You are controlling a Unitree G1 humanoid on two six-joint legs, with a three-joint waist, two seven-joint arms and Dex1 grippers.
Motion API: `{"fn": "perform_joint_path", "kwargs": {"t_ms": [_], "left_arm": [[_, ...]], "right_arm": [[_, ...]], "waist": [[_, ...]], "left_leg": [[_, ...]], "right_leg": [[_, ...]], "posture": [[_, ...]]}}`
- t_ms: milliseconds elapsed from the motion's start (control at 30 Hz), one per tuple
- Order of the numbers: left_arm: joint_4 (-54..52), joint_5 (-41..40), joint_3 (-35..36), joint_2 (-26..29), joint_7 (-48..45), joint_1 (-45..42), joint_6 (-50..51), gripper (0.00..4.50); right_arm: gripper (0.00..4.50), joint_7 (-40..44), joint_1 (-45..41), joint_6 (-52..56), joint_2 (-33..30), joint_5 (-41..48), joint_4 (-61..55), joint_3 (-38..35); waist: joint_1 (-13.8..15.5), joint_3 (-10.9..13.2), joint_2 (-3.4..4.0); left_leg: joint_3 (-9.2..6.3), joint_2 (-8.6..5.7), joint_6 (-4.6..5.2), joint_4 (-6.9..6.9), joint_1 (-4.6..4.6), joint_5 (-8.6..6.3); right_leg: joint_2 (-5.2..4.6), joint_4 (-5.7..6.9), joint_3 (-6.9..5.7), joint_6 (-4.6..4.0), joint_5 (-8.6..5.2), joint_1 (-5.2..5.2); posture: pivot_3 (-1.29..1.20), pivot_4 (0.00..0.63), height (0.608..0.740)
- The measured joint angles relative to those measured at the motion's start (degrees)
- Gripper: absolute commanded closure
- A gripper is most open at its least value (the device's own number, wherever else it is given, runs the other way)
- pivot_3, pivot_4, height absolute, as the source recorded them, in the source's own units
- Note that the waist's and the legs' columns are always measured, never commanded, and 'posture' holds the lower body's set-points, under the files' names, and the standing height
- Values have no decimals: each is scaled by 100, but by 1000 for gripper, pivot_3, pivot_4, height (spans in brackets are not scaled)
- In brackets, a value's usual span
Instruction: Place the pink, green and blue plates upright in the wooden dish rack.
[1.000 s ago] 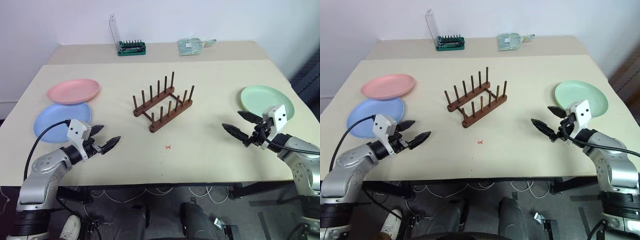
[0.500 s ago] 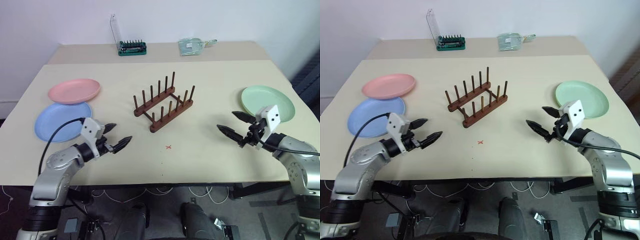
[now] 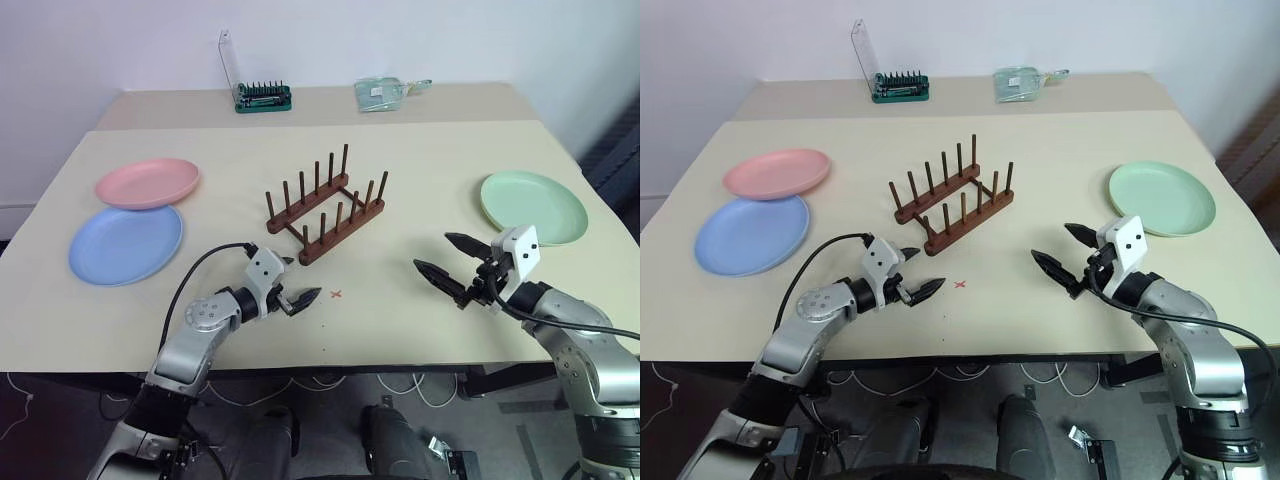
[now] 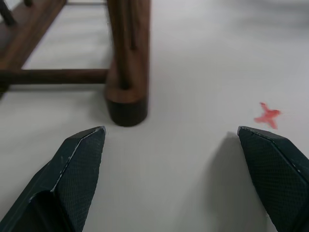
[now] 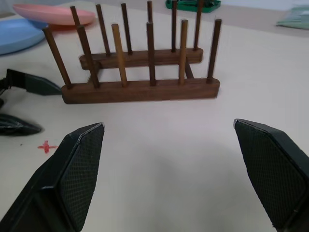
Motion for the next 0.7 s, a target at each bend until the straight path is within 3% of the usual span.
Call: {"fn": "perform_joint_path", "kwargs": {"t_ms": [267, 367, 533, 567, 700], "left_arm": [[1209, 170, 1, -217, -112, -814, -586, 0], [1484, 171, -49, -236, -446, -1004, -704, 876], [1522, 173, -105, -285, -809, -1004, -815, 3395], [1544, 175, -67, -260, -863, -1002, -828, 3719], [1529, 185, -106, -263, -1029, -975, -946, 3732]], "right_arm": [[126, -202, 11, 45, 7, -1, -81, -10], [0, -263, 34, 50, 31, -1, -125, -2], [0, -318, 69, 50, 42, -2, -181, 6], [0, -327, 69, 51, 42, -2, -181, 6], [0, -319, 91, 49, 19, -26, -185, 26]], "waist": [[-3, -1, -1], [-1, -1, -1], [-5, -1, -1], [-5, -1, -1], [-2, -2, 1]], "left_leg": [[0, -1, 0, 5, 3, 0], [0, -2, 0, 5, 3, 0], [-1, -2, 0, 4, 3, 0], [-2, -1, 0, 3, 3, 0], [-1, -2, 1, 3, 3, 0]], "right_leg": [[0, 1, -1, 1, 1, 5], [0, 1, -1, 2, 1, 6], [0, 0, 0, 2, 0, 6], [0, 1, -1, 2, 0, 6], [0, -1, 0, 2, 0, 7]], "posture": [[0, 150, 740], [0, 150, 740], [0, 150, 740], [0, 150, 740], [0, 150, 740]]}}
